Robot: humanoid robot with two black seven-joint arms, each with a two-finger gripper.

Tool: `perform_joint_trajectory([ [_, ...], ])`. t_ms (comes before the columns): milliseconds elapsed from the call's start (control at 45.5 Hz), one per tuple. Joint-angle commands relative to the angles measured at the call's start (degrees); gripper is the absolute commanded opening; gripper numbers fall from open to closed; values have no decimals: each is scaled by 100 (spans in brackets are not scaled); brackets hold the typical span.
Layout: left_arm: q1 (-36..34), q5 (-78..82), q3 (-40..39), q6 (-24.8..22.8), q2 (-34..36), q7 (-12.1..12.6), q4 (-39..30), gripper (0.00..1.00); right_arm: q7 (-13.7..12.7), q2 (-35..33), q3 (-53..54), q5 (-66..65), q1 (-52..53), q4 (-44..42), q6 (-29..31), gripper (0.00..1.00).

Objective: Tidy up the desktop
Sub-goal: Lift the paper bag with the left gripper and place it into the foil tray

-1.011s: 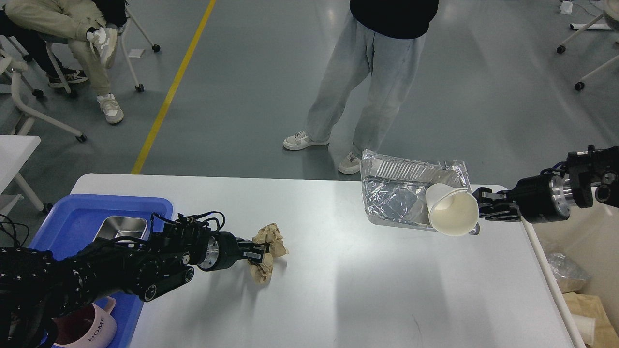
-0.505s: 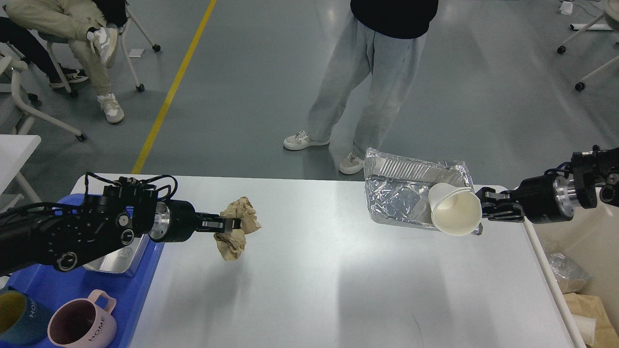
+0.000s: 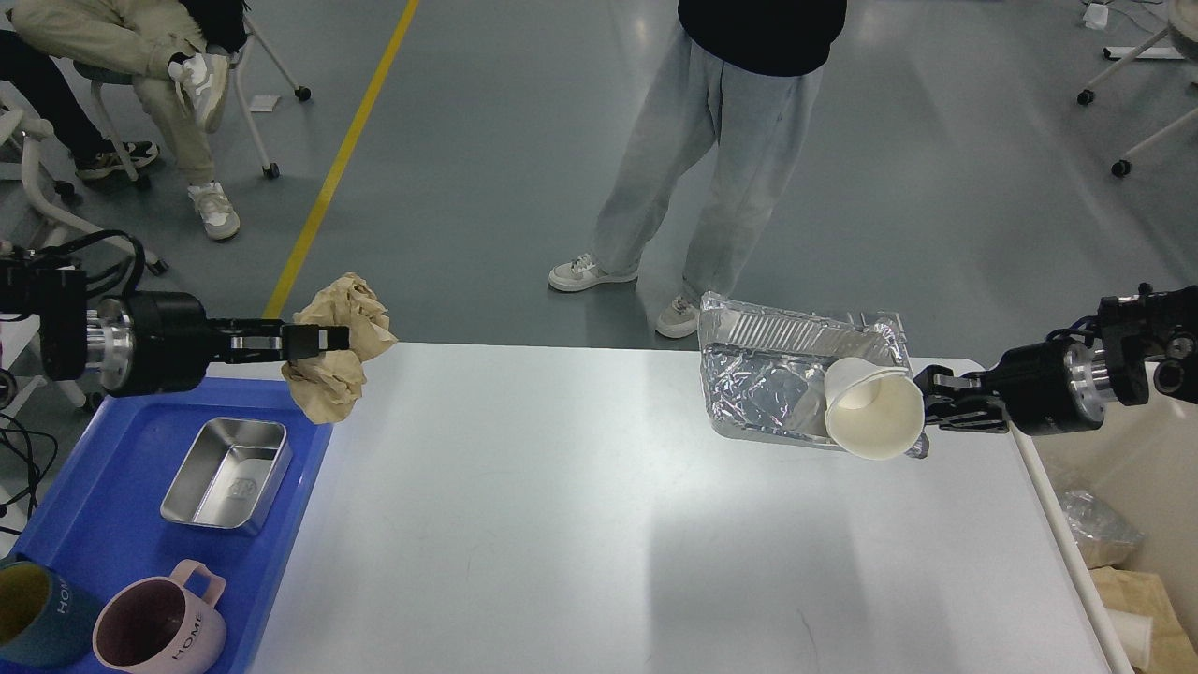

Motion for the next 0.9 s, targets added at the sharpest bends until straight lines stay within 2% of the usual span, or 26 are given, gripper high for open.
perform_joint_trajectory([
  [0,-70,-104,-269,-35,236,-6,-217,7,0,1,0,0,15,-1,0,0],
  [264,-1071,-868,-269,-158,-106,-14,-94,7,0,28,9,0,41,87,0,0],
  [549,-1898,-1343,284,-281,-1819,-102,591,9,9,344,79,9,85,149,0,0],
  [879,-1995,-1466,434,-272,-3982,-102,1962,10,0,423,62,149,103,149,0,0],
])
